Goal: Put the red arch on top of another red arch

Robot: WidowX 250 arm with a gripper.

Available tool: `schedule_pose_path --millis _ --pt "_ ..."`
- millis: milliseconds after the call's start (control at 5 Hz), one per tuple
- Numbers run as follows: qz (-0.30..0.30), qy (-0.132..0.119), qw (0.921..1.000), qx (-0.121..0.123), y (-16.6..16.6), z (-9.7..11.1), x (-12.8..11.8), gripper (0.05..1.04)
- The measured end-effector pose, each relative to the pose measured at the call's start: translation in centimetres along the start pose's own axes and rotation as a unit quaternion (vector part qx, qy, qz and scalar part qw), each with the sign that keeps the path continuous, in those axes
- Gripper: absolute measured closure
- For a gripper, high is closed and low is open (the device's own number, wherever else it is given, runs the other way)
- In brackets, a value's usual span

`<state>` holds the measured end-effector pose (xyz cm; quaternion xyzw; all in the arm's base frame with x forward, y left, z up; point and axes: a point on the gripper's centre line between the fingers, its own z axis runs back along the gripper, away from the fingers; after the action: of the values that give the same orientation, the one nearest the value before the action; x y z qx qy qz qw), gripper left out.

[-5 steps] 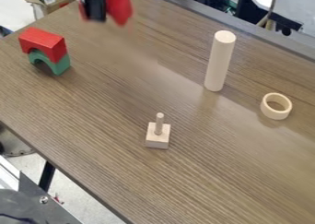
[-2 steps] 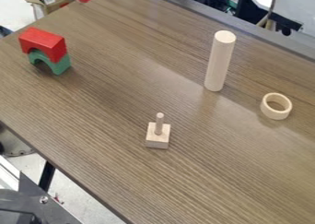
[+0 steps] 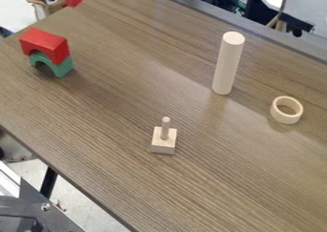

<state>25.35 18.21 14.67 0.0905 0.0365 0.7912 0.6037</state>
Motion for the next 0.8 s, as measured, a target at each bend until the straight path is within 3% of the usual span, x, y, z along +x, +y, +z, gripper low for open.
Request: schedule_pose_path --millis 800 --pt "0.005 -0.024 0.9995 0.018 -0.4 -2.7 2.4 0.480"
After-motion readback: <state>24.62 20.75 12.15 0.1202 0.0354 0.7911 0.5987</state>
